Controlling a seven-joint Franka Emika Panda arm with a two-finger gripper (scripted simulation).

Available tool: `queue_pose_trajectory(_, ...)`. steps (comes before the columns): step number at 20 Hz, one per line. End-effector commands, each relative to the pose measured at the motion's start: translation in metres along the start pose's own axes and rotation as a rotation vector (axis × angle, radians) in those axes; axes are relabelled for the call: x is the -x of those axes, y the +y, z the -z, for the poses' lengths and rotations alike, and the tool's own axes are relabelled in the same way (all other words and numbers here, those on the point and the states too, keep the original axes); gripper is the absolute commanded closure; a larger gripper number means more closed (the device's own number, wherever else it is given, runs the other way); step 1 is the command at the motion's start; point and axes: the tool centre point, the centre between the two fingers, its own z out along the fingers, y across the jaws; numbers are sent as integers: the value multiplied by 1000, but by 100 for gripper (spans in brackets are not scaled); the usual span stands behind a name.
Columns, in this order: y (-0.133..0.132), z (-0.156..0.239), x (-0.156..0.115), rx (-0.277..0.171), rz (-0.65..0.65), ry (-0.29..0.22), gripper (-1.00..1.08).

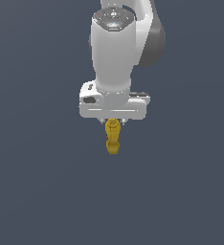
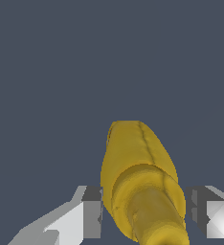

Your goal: Pick up the object and move it to a goal position.

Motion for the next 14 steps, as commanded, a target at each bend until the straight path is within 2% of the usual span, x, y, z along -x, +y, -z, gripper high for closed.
queue_pose_trajectory(1, 4, 29, -6, 0, 0, 9, 108)
queue_pose_trajectory(14, 19, 132, -29, 0, 0, 9, 108)
